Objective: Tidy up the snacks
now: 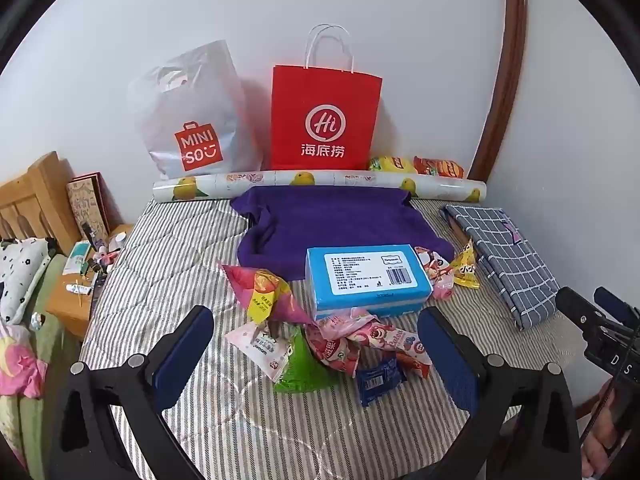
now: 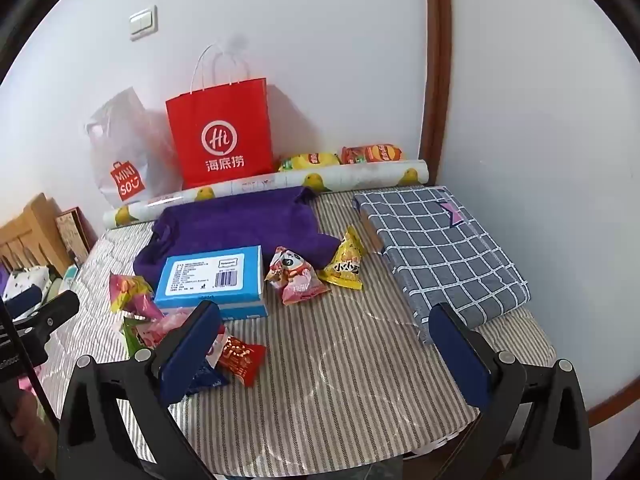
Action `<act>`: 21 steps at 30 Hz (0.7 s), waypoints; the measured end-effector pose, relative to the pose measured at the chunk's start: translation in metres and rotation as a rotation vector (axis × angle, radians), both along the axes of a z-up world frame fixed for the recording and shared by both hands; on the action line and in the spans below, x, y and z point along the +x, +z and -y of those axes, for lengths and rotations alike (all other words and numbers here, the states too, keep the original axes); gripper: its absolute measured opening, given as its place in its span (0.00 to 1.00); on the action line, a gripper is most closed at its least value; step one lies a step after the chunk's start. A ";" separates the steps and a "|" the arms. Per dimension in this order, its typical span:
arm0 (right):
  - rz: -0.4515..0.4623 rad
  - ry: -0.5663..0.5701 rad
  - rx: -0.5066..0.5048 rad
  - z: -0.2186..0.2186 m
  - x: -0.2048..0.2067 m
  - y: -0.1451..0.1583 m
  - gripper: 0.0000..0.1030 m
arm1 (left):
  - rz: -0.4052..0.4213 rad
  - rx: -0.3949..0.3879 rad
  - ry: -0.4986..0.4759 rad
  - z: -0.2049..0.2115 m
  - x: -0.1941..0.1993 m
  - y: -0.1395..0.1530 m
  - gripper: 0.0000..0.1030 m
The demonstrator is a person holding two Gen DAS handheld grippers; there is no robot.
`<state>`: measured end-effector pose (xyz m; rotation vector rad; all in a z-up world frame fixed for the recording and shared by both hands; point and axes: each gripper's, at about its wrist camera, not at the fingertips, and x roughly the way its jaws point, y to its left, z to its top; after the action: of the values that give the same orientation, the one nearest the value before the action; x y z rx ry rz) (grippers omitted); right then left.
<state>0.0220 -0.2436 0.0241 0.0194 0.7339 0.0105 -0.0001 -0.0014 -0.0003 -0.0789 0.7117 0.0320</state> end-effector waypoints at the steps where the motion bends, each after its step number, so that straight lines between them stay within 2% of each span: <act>1: -0.001 0.004 -0.002 0.000 -0.001 0.000 0.99 | 0.000 0.005 -0.002 0.002 0.000 0.000 1.00; 2: -0.003 0.010 -0.006 -0.001 -0.001 0.000 0.99 | -0.001 0.009 -0.004 0.004 -0.001 0.000 1.00; 3: -0.004 0.014 -0.013 -0.002 -0.003 0.000 0.99 | -0.013 -0.031 0.010 -0.001 0.002 -0.001 0.99; 5: -0.006 0.015 -0.025 -0.006 -0.004 0.001 0.99 | -0.007 -0.041 0.010 -0.004 0.001 0.002 0.99; 9: -0.007 0.012 0.009 -0.003 -0.003 0.002 0.99 | 0.003 -0.026 0.011 -0.005 0.000 0.008 0.99; 21: 0.008 0.024 0.001 -0.006 -0.006 0.004 0.99 | 0.020 -0.018 0.014 -0.008 -0.006 0.012 0.99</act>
<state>0.0165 -0.2379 0.0286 0.0116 0.7259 0.0344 -0.0062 0.0062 0.0115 -0.1010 0.6913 0.0381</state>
